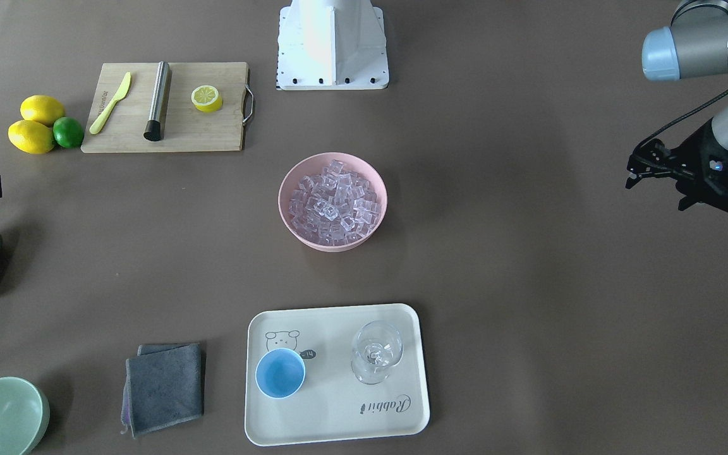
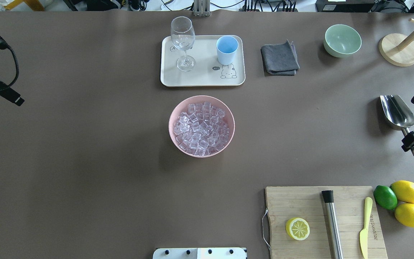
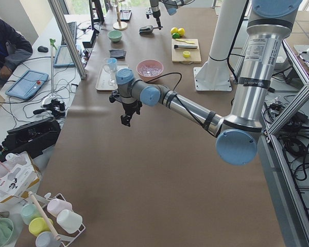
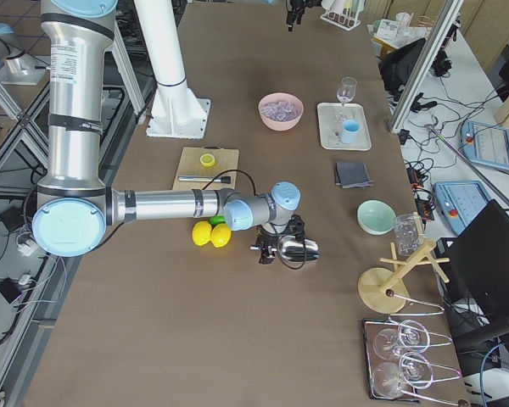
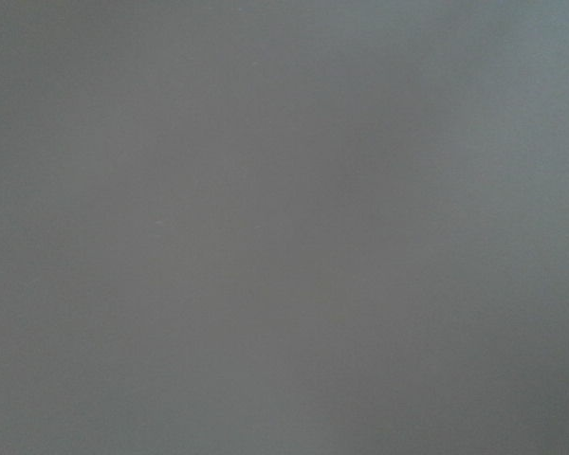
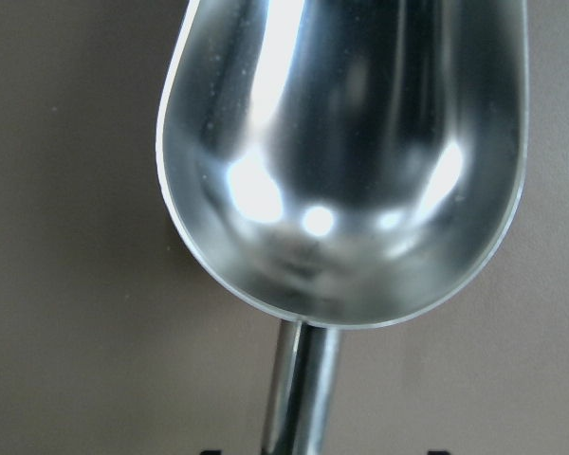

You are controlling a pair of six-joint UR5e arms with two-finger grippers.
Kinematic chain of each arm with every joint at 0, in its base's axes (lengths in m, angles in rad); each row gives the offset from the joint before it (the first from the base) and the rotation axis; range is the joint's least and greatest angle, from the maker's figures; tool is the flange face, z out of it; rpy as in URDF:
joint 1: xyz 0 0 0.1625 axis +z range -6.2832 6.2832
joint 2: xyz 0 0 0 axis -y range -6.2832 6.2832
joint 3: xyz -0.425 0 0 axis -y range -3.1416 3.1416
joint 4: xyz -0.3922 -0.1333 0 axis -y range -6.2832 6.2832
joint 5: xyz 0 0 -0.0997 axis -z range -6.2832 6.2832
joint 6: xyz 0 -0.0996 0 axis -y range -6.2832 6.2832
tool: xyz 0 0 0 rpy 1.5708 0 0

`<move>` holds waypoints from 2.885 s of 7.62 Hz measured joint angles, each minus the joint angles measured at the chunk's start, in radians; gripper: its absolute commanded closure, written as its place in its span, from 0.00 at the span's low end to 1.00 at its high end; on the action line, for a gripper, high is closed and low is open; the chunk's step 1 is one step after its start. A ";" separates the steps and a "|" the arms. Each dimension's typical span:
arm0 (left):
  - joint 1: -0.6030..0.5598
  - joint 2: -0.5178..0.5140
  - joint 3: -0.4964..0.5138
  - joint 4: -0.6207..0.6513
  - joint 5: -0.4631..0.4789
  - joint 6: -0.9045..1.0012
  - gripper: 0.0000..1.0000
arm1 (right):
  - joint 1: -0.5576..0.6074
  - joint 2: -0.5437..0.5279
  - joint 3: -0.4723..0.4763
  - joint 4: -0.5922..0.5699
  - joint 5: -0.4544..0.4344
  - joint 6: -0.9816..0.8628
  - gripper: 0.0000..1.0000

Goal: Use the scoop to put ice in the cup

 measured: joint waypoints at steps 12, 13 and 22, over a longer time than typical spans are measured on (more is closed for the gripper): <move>0.489 -0.063 0.083 -0.818 0.051 -0.004 0.00 | 0.042 0.067 0.461 -0.217 0.020 -0.192 1.00; 0.521 -0.078 0.106 -0.868 0.083 -0.004 0.00 | 0.037 0.104 0.485 -0.252 -0.001 -0.313 1.00; 0.615 -0.223 0.284 -1.012 0.255 0.062 0.00 | -0.274 0.850 0.437 -1.286 -0.563 -1.061 1.00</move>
